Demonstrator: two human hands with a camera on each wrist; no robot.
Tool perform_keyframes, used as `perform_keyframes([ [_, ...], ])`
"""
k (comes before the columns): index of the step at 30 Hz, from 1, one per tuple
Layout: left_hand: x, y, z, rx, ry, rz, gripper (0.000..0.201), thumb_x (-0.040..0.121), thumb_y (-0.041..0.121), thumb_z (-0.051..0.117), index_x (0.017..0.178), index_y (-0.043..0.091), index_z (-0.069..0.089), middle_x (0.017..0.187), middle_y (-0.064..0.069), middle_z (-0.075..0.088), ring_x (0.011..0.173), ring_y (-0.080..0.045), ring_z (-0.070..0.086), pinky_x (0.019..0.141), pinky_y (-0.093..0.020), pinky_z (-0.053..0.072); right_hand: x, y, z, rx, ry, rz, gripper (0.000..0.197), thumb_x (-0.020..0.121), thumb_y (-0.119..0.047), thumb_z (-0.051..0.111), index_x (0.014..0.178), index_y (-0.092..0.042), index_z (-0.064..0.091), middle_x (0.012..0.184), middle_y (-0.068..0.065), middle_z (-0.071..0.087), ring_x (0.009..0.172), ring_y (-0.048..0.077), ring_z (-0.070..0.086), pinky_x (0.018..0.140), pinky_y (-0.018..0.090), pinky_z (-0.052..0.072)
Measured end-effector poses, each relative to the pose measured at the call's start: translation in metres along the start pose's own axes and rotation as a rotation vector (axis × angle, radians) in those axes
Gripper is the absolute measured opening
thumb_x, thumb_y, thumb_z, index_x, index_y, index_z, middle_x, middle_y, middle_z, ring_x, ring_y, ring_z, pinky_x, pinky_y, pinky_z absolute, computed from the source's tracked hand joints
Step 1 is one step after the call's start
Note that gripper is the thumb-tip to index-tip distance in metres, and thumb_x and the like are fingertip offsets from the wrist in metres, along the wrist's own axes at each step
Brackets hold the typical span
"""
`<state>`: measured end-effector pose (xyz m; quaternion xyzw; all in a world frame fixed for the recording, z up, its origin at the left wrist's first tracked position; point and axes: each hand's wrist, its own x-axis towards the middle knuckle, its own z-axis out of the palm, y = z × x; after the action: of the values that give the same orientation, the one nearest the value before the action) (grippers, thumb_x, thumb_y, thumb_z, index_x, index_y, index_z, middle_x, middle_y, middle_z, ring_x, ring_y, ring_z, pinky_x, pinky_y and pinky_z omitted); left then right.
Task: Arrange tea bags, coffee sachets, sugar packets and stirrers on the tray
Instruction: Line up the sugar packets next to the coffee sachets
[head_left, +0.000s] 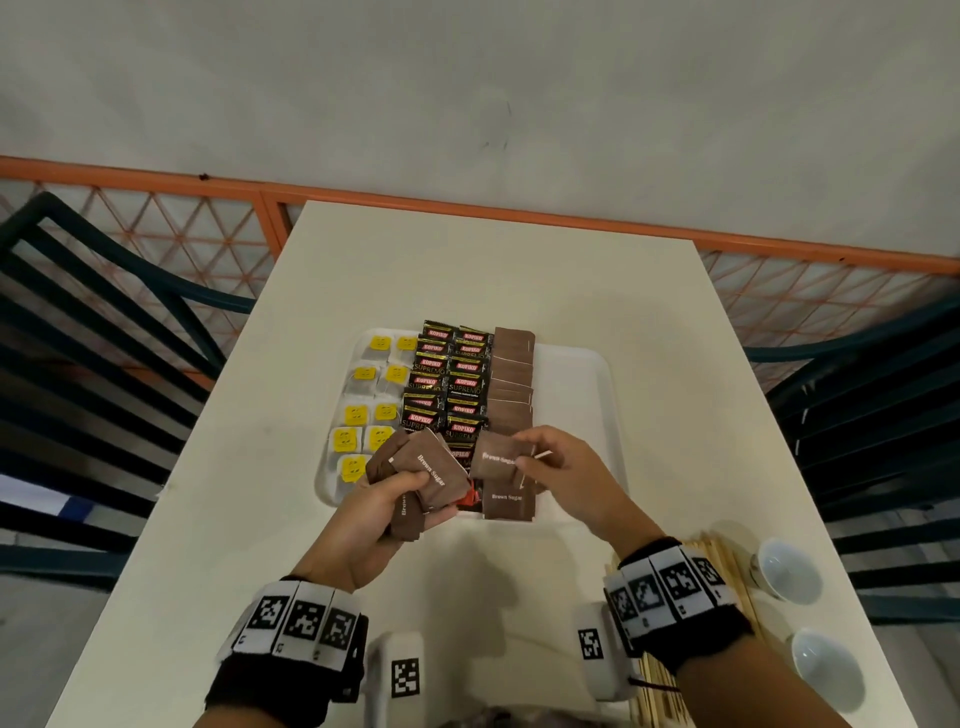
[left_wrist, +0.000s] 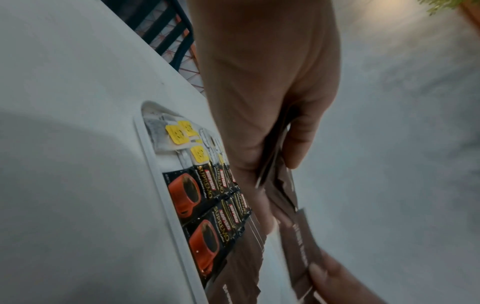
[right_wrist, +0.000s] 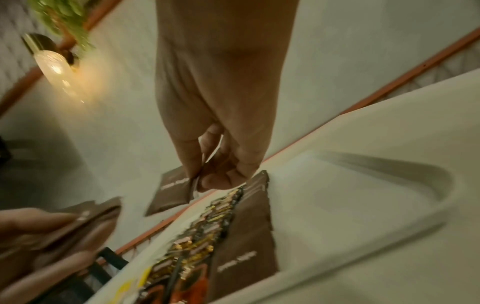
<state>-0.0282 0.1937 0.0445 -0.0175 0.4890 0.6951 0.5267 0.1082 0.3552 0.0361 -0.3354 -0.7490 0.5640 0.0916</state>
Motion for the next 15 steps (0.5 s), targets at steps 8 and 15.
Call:
perform_keyframes([
  [8, 0.002, 0.0, -0.012, -0.078, 0.031, 0.005, 0.048, 0.09, -0.007, 0.044, 0.126, 0.024, 0.05, 0.118, -0.014, 0.062, 0.094, -0.032, 0.067, 0.07, -0.047, 0.058, 0.002, 0.042, 0.007, -0.217, 0.018, 0.085, 0.019, 0.085, -0.006, 0.061, 0.09, -0.023, 0.056, 0.075, -0.008, 0.055, 0.065, 0.008, 0.055, 0.057, 0.01, 0.043],
  [15, 0.003, -0.002, -0.007, -0.054, 0.028, 0.001, 0.038, 0.09, -0.008, 0.044, 0.103, 0.025, 0.059, 0.097, -0.009, 0.071, 0.098, -0.031, 0.064, 0.072, -0.045, 0.056, 0.004, 0.046, 0.01, -0.471, 0.047, 0.023, 0.018, 0.084, -0.013, 0.063, 0.1, -0.017, 0.056, 0.081, -0.011, 0.047, 0.067, 0.0, 0.046, 0.056, 0.005, 0.036],
])
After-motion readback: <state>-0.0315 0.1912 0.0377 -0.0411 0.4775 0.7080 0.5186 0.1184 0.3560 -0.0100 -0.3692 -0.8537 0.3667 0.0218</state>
